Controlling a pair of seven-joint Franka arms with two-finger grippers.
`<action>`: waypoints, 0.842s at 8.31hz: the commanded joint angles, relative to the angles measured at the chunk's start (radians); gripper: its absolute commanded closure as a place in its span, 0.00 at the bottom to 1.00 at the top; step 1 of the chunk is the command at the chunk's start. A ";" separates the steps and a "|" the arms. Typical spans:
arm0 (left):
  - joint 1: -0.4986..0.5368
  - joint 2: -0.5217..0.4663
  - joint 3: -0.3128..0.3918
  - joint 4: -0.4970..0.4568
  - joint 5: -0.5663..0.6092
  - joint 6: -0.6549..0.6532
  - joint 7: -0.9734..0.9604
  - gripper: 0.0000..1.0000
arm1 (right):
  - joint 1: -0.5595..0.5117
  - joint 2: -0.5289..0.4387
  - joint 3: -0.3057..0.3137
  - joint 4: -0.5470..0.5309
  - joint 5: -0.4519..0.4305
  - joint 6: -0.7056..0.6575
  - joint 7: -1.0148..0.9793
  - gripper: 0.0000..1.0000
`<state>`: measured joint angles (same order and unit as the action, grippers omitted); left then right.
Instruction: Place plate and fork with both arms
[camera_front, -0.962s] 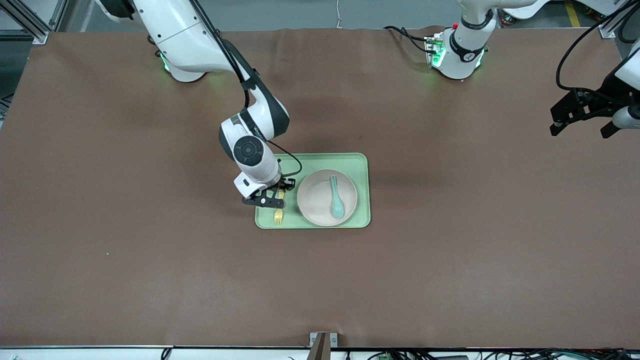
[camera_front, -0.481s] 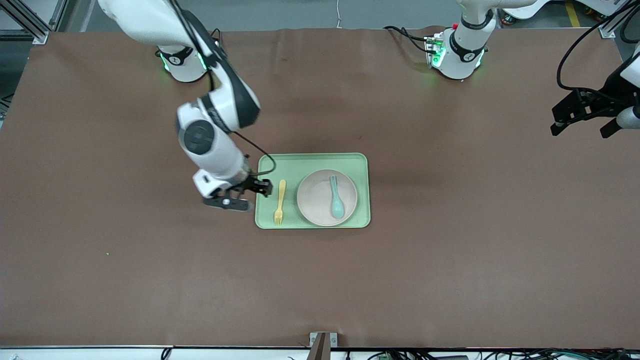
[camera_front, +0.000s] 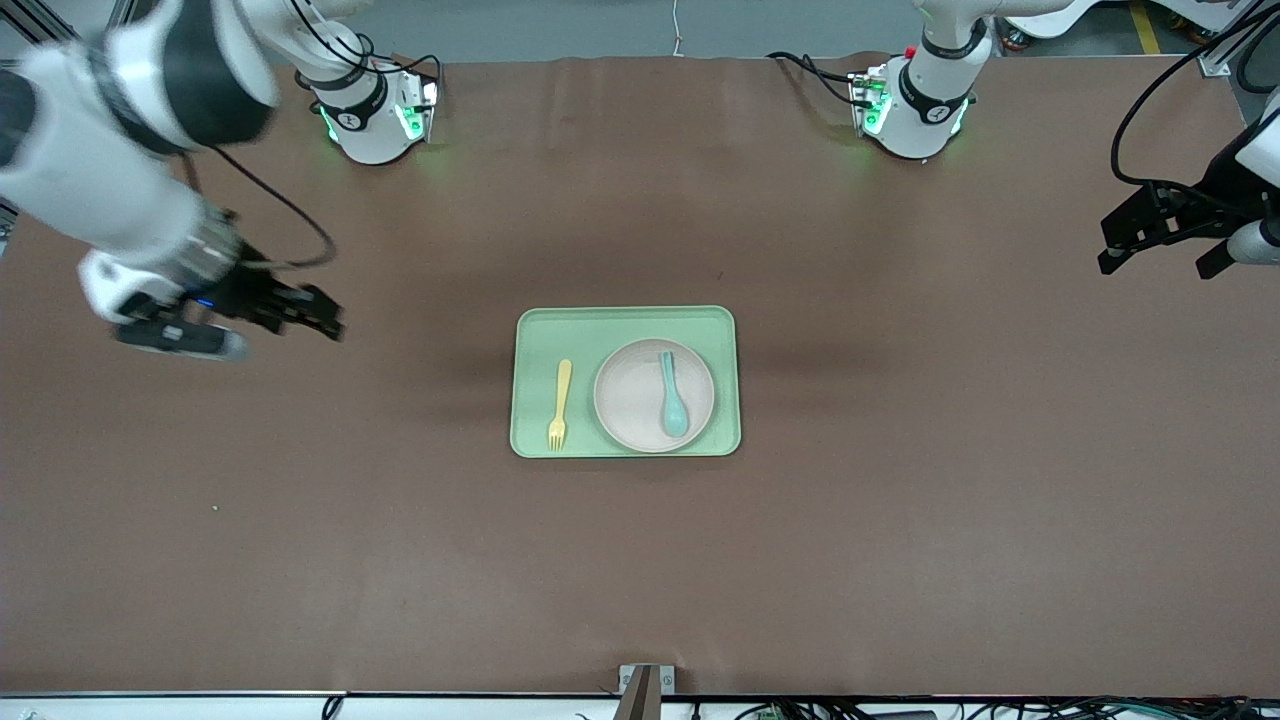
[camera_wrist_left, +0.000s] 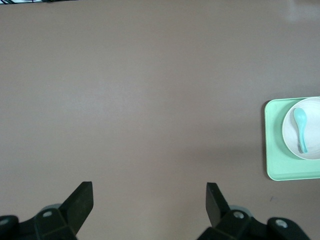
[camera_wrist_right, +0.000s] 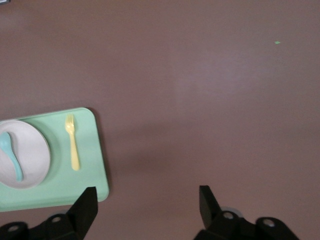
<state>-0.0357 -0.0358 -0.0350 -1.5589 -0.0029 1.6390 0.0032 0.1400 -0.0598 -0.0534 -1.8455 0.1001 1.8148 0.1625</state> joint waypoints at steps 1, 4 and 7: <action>0.004 -0.003 0.000 0.008 -0.014 -0.013 -0.003 0.01 | -0.155 -0.038 0.020 0.090 -0.002 -0.151 -0.203 0.01; 0.005 -0.003 0.001 0.013 -0.014 -0.013 -0.003 0.01 | -0.215 -0.017 0.020 0.302 -0.048 -0.242 -0.250 0.01; 0.005 -0.003 0.001 0.014 -0.012 -0.013 -0.006 0.01 | -0.205 0.073 0.023 0.374 -0.062 -0.250 -0.247 0.01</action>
<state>-0.0339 -0.0358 -0.0336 -1.5566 -0.0029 1.6390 0.0025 -0.0535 -0.0498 -0.0467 -1.5507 0.0513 1.5826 -0.0759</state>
